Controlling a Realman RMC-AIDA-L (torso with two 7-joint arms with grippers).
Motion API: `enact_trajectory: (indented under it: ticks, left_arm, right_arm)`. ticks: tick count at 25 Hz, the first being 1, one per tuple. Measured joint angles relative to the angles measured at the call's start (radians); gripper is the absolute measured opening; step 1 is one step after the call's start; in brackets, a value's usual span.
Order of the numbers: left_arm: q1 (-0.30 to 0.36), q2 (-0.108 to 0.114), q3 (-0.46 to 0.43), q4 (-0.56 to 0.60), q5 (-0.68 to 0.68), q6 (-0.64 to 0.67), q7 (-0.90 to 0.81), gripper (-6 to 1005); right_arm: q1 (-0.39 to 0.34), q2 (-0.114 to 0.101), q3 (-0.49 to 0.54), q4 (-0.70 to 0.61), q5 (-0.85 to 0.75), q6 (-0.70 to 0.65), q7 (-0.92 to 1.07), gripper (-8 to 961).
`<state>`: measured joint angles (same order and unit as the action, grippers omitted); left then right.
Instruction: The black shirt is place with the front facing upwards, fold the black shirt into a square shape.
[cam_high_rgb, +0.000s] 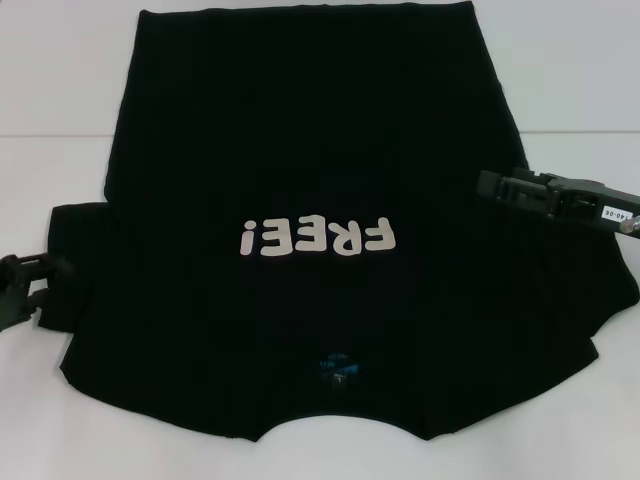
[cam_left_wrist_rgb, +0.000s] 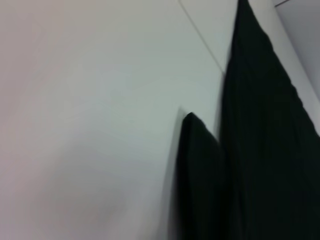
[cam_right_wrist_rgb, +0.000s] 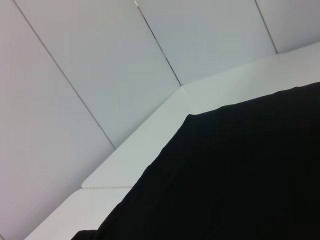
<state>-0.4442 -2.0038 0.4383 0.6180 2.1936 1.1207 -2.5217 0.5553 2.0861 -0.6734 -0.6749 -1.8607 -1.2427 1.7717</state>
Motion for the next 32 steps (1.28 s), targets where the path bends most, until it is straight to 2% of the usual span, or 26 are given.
enact_trajectory:
  ticks: [4, 12, 17, 23, 28, 32]
  left_arm:
    - [-0.003, 0.001, 0.034, 0.007, 0.009, -0.004, -0.006, 588]
    - [-0.003, -0.004, 0.048, 0.026, 0.011, -0.012, -0.015, 343]
    - [-0.002, -0.004, 0.050, 0.026, 0.012, -0.012, -0.016, 117]
    - [0.001, 0.000, 0.056, 0.033, 0.023, -0.002, -0.011, 36]
    - [0.003, 0.007, 0.062, 0.053, 0.023, 0.033, 0.012, 42]
    - [0.000, 0.004, 0.094, 0.078, 0.051, 0.039, 0.017, 130]
  right_arm:
    - [0.000, -0.001, 0.000, 0.000, 0.001, -0.001, 0.000, 739]
    - [-0.001, -0.001, 0.003, 0.000, 0.008, -0.002, 0.000, 736]
    - [-0.002, -0.002, 0.003, 0.000, 0.012, -0.003, 0.000, 735]
    - [-0.002, -0.003, 0.003, 0.001, 0.014, -0.003, 0.000, 733]
    - [-0.003, -0.003, 0.003, 0.001, 0.014, -0.003, 0.000, 731]
    - [-0.003, -0.003, 0.003, 0.002, 0.014, -0.003, -0.001, 730]
